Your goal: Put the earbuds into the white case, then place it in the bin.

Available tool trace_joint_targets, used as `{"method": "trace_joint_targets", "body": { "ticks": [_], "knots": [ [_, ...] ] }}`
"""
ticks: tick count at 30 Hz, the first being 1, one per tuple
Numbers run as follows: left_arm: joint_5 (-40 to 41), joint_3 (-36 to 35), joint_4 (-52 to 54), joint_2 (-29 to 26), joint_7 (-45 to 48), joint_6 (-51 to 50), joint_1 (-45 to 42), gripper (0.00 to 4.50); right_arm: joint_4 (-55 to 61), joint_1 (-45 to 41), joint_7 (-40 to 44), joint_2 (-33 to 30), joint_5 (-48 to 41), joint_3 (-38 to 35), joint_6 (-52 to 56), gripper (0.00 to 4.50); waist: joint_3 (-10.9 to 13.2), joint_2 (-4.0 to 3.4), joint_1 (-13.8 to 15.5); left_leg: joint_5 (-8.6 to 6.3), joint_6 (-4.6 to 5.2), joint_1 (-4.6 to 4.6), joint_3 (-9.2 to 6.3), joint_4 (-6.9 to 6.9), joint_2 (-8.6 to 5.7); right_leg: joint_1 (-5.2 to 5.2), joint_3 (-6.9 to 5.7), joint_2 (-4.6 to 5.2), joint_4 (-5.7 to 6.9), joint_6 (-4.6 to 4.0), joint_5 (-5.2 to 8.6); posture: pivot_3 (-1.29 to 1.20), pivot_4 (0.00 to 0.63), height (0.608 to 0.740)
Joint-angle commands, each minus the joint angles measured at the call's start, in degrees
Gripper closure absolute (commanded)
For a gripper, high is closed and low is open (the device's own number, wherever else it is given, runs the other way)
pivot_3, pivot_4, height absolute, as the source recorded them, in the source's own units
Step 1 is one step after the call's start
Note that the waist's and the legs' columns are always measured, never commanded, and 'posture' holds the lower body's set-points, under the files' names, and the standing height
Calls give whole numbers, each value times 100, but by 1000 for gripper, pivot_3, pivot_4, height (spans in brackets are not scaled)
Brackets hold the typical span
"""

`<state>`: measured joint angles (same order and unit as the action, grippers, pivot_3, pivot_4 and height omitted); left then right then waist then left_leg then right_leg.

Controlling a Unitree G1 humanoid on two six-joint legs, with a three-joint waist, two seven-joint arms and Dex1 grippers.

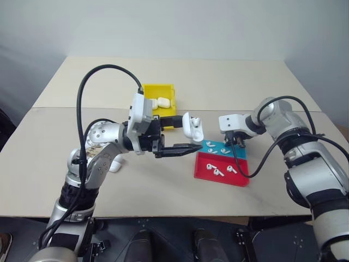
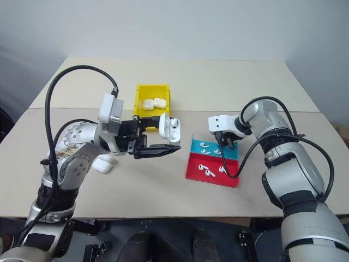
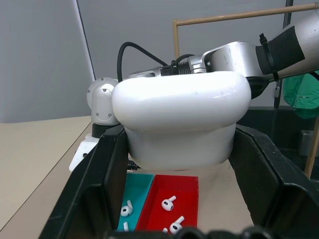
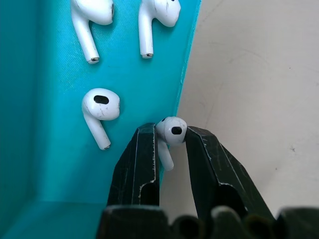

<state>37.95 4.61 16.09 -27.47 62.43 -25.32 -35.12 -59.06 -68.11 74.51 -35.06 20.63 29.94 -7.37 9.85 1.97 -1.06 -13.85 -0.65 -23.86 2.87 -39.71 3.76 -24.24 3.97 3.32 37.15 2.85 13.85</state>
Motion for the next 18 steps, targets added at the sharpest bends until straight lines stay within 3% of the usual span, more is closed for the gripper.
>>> {"method": "trace_joint_targets", "body": {
  "ticks": [1, 5, 10, 14, 18],
  "knots": [
    [86, -130, 208, -48, -21, 13, -28, 1703, 58, 84, 23, -3, -17, -173, 74, 3882, 0, 0, 0, 0, 0, 0, 0, 0, 0, 0, 0, 0, 0, 0, 0, 0, 150, 740],
    [142, -119, 212, -66, 5, -15, -36, 1703, 406, 143, 214, -120, -247, -488, 395, 3882, 0, 0, 1, 0, 0, 1, 0, 0, 0, 1, 0, 0, 0, 0, 0, 0, 150, 740],
    [176, -65, 138, -26, 111, -15, -110, 1703, 2366, 546, 815, -624, -1107, -1349, 1743, 3882, 18, -29, 33, 0, 0, -6, 0, 1, -1, -4, 1, 1, -1, 1, 0, 0, 150, 740],
    [170, -39, -5, 51, 194, -3, -233, 1703, 4622, 1168, 846, -962, -2350, -2478, 3903, 3882, 19, -30, 54, 0, 0, -8, -6, 2, 1, -4, -3, -1, 0, 0, 0, 0, 150, 740],
    [163, -13, -155, 104, 324, -8, -346, 1703, 6502, 1736, 321, -780, -4355, -4448, 6638, 3882, 19, -30, 76, 0, 0, -8, -9, 0, -1, 1, -4, -1, 0, 1, 0, 0, 150, 740]
  ]
}}
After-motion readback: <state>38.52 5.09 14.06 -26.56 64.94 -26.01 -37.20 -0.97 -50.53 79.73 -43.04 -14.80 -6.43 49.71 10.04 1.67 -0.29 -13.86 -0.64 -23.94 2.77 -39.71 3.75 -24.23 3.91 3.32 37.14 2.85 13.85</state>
